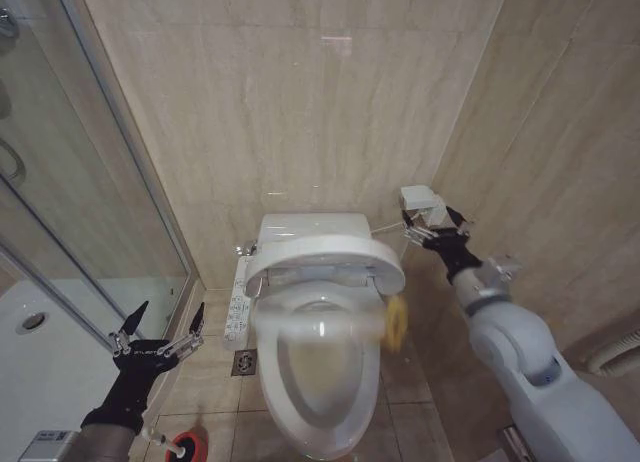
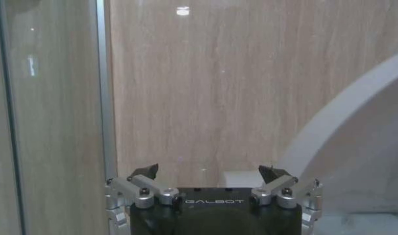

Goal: Open the toilet lid, clean the toilet bowl with a toilet brush, close the toilet lid, and flush.

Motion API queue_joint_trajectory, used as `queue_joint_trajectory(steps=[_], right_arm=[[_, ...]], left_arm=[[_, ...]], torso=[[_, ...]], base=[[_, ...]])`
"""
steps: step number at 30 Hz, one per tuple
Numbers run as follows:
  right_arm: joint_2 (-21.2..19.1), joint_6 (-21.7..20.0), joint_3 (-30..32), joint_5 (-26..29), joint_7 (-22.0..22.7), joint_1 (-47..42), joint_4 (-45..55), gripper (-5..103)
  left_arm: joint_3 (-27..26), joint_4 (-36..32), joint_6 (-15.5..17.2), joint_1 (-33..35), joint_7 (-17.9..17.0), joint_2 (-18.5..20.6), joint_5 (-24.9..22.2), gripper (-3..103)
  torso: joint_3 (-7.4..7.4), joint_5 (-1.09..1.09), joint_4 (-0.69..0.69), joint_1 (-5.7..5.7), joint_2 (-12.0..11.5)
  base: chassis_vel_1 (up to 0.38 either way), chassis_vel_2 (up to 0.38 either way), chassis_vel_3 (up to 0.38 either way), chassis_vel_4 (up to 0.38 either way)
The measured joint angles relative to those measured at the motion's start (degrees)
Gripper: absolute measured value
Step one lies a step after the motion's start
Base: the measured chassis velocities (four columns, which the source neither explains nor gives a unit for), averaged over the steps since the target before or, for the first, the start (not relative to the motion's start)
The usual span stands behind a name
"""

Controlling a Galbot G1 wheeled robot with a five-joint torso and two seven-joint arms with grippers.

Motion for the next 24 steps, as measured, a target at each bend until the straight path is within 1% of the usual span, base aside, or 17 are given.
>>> queue_joint_trajectory(steps=[4,5,7,9,11,13,15,16,20,21,22,23,24], right_arm=[[2.1,0.0,2.2,-0.5,0.1,-6.6,4.0,100],[2.1,0.0,2.2,-0.5,0.1,-6.6,4.0,100],[3.9,0.1,2.9,-1.4,0.1,-10.7,6.2,100],[4.7,0.2,3.1,-1.9,0.0,-12.4,7.0,100],[6.9,0.8,3.6,-3.9,-0.6,-16.4,8.8,100],[7.2,1.0,3.8,-4.7,-0.6,-17.1,9.1,100],[8.8,2.9,4.9,-9.3,-2.4,-21.1,10.3,100],[9.5,3.2,5.2,-10.1,-2.7,-22.4,11.0,100],[11.0,3.6,5.4,-11.4,-3.0,-25.2,12.4,100],[11.7,3.8,5.4,-11.9,-3.0,-26.0,12.9,100],[13.5,4.2,5.3,-12.9,-3.1,-27.6,13.6,100],[14.4,4.4,5.3,-13.3,-3.2,-28.3,14.0,100],[14.4,4.4,5.3,-13.3,-3.2,-28.3,14.0,100]], left_arm=[[0.0,0.0,0.0,0.0,0.0,0.0,0.0,100],[0.0,0.0,0.0,0.0,0.0,0.0,0.0,100],[0.0,0.0,0.0,0.0,0.0,0.0,0.0,100],[0.0,0.0,0.0,0.0,0.0,0.0,0.0,100],[0.0,0.0,0.0,0.0,0.0,0.0,0.0,100],[0.0,0.0,0.0,0.0,0.0,0.0,0.0,100],[0.0,0.0,0.0,0.0,0.0,0.0,0.0,100],[0.0,0.0,0.0,0.0,0.0,0.0,0.0,100],[0.0,0.0,0.0,0.0,0.0,0.0,0.0,100],[0.0,0.0,0.0,0.0,0.0,0.0,0.0,100],[0.0,0.0,0.0,0.0,0.0,0.0,0.0,100],[0.0,0.0,0.0,0.0,0.0,0.0,0.0,100],[0.0,0.0,0.0,0.0,0.0,0.0,0.0,100]], torso=[[0.01,0.0,0.0,0.0,0.0],[0.01,0.0,0.0,0.0,0.0],[0.0,-0.01,-0.01,0.0,0.0],[0.0,0.0,-0.02,0.0,0.0],[0.0,-0.01,-0.02,0.0,0.0],[0.0,-0.02,-0.01,0.0,0.0],[0.0,-0.02,-0.01,0.0,0.0],[0.01,-0.01,-0.02,0.0,0.0],[0.0,-0.02,-0.01,0.0,0.0],[0.0,-0.02,-0.01,0.0,0.0],[0.0,-0.02,0.0,0.0,0.0],[0.01,-0.01,-0.02,0.0,0.0],[0.01,-0.01,-0.02,0.0,0.0]], base=[[0.0,0.0,0.0,0.0],[0.0,0.0,0.0,0.0],[0.0,0.0,0.0,0.0],[0.0,0.0,0.0,0.0],[0.0,0.0,0.0,0.0],[0.0,0.0,0.0,0.0],[0.0,0.0,0.0,0.0],[0.0,0.0,0.0,0.0],[0.0,0.0,0.0,0.0],[0.0,0.0,0.0,0.0],[0.0,0.0,0.0,0.0],[0.0,0.0,0.0,0.0],[0.0,0.0,0.0,0.0]])
